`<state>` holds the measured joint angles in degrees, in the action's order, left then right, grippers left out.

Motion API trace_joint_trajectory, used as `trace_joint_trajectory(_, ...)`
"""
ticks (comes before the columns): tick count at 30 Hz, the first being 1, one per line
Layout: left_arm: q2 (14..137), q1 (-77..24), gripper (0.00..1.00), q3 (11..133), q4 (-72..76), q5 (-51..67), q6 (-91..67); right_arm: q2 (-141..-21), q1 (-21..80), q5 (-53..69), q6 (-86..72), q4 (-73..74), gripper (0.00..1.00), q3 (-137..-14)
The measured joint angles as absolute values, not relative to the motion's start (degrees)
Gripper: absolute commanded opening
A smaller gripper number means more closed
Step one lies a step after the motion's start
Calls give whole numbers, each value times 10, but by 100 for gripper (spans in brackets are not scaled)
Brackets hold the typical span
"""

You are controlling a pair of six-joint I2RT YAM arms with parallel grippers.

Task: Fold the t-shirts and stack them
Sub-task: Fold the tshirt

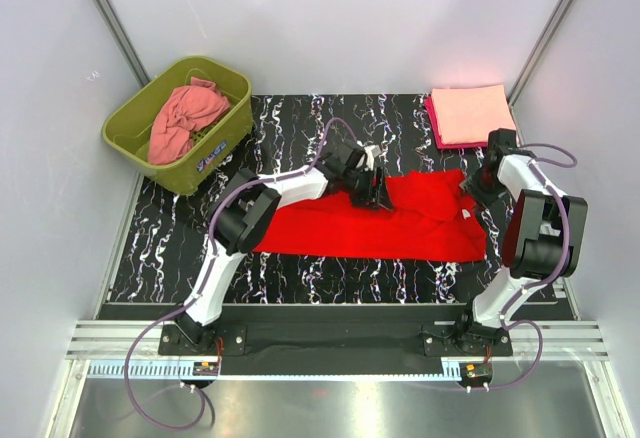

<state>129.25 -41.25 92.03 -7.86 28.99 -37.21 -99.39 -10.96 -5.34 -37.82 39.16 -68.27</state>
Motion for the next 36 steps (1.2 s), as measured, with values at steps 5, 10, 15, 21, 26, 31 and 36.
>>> trace_joint_trajectory(5, 1298, -416, 61, 953, -79, 290, -376, -991, -112, -32, -414, 354, 50, -652)
trace_joint_trajectory(10, 1298, -416, 61, 966, -75, 289, -379, -973, -112, -16, -453, 322, 50, -606)
trace_joint_trajectory(15, 1299, -416, 61, 967, -84, 280, -380, -967, -112, -9, -480, 298, 42, -581)
trace_joint_trajectory(21, 1299, -416, 62, 967, -104, 262, -380, -953, -113, -10, -481, 278, 5, -575)
trace_joint_trajectory(26, 1299, -416, 63, 967, -101, 266, -381, -921, -113, -8, -443, 271, 0, -575)
trace_joint_trajectory(31, 1307, -416, 65, 1006, -102, 268, -380, -875, -113, 4, -394, 270, 3, -575)
trace_joint_trajectory(36, 1320, -416, 65, 1044, -85, 269, -378, -868, -113, 33, -356, 268, 50, -582)
